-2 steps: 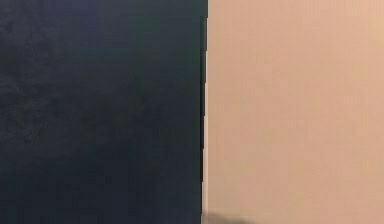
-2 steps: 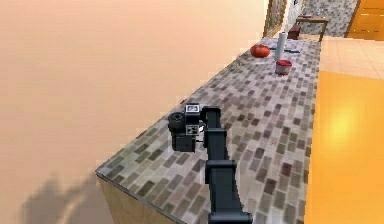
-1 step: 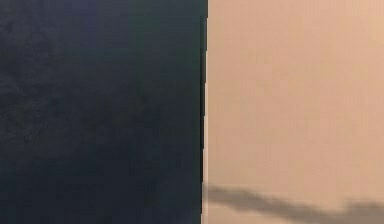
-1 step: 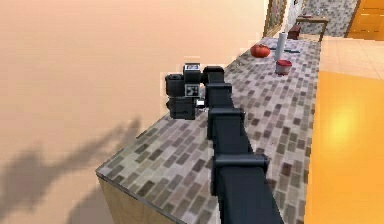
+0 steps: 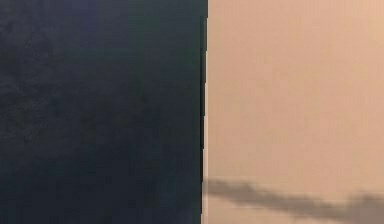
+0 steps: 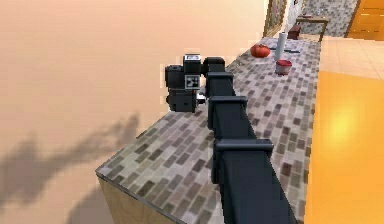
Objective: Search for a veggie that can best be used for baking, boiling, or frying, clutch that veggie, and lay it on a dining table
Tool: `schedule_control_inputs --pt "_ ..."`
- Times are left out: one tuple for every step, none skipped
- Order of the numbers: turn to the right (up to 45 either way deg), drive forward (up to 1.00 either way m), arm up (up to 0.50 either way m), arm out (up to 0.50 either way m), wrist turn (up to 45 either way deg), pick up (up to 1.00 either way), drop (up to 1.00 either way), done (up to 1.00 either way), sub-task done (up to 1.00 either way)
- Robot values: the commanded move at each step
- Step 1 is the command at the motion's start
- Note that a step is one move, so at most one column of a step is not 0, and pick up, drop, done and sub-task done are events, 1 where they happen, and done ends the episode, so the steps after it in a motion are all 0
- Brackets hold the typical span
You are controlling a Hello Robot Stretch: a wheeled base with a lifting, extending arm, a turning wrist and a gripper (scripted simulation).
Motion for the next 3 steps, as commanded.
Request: schedule_control_inputs --pt "0.0 0.00 0.00 0.00 -45.0 0.00 0.00 0.00 0.00" --pt "0.0 0.00 0.00 0.00 -45.0 0.00 0.00 0.00 0.00" --pt "0.0 0.00 0.00 0.00 -45.0 0.00 0.00 0.00 0.00"
